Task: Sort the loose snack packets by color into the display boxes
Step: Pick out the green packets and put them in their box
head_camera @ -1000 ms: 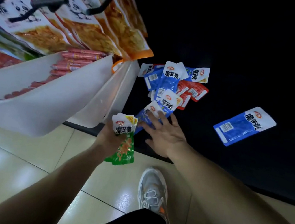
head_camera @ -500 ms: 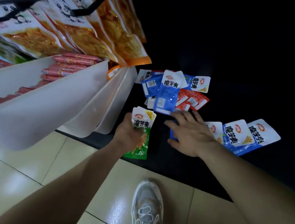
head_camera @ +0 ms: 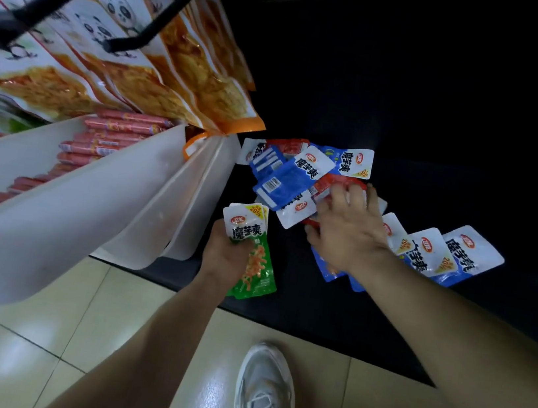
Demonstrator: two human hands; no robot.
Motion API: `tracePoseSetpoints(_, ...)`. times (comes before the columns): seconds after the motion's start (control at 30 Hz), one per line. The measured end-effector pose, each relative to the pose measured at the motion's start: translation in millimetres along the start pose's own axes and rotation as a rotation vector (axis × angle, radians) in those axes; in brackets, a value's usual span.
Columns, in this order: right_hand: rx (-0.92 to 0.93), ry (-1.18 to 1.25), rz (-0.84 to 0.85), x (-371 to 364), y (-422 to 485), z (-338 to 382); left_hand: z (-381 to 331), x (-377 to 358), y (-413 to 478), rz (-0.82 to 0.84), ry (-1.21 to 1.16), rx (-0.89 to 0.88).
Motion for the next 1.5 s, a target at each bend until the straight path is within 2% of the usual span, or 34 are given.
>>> tracePoseSetpoints(0.07,0.037,0.096,-0.041,11.0,21.3,6.0,-1.2,-4.4,-0.2,-0.007,-0.021,-0.013)
tracePoseSetpoints(0.1,0.083,0.151,-0.009,9.5,34.5,15.1,-3.5,-3.8,-0.8,-0.02,-0.018,-0.017)
tracePoseSetpoints(0.2,0.126,0.194,0.219,-17.1,56.2,32.0,-6.2,2.9,2.6,-0.051,-0.001,-0.039)
tracePoseSetpoints(0.23,0.111,0.175,0.243,-25.8,55.0,30.8,-5.4,6.1,4.6,-0.057,-0.008,-0.043)
tracePoseSetpoints(0.37,0.056,0.077,0.15,-35.0,6.9,4.1,10.2,14.0,9.0,-0.058,-0.028,0.014)
tracePoseSetpoints(0.47,-0.03,-0.013,0.152,-35.6,-36.7,-26.6,13.7,8.2,3.2,-0.041,-0.031,0.032)
tracePoseSetpoints(0.53,-0.119,0.038,0.085,-20.2,-41.2,-36.8,9.8,3.4,-0.6,-0.036,-0.052,0.037)
tracePoseSetpoints(0.6,-0.077,0.133,-0.003,-3.6,-22.0,-26.2,5.0,1.3,-1.1,-0.043,-0.087,0.036)
tracePoseSetpoints(0.7,0.128,0.209,0.138,-9.7,26.3,16.6,2.4,6.4,3.4,-0.078,-0.067,0.023)
tracePoseSetpoints(0.8,0.102,0.228,0.293,-32.4,47.7,29.7,4.9,12.9,8.3,-0.095,-0.012,0.007)
tracePoseSetpoints(0.97,0.184,0.147,0.215,-44.8,-27.3,5.1,14.4,12.7,8.1,-0.074,0.004,0.048)
tracePoseSetpoints(1.07,0.102,0.104,0.243,-39.5,-76.1,-30.3,13.7,6.0,5.7,-0.071,-0.011,0.048)
tracePoseSetpoints(1.2,-0.028,0.081,-0.022,1.6,-57.7,-46.5,6.7,-2.8,1.0,-0.068,-0.017,0.028)
tracePoseSetpoints(1.23,-0.025,0.106,-0.045,5.5,-41.2,-42.5,6.2,-3.0,0.8,-0.067,-0.017,0.028)
tracePoseSetpoints(1.33,0.107,0.188,0.114,-13.4,11.0,-8.4,8.2,-1.3,4.7,-0.059,0.015,0.01)
tracePoseSetpoints(1.4,0.13,0.213,0.262,-36.3,24.8,11.5,11.5,1.8,8.8,-0.054,0.041,0.005)
tracePoseSetpoints(1.5,0.178,0.196,0.267,-52.5,4.7,25.0,10.0,5.6,10.6,-0.052,0.056,-0.024)
Point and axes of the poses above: each hand's wrist, its own y-axis towards the middle knuckle, its own x-axis out of the back of the hand, z = x × y, the point moved 9 cm from there along y, towards the middle knuckle, and after that the axes turned 3 degrees about y, right-handed, at the moved point
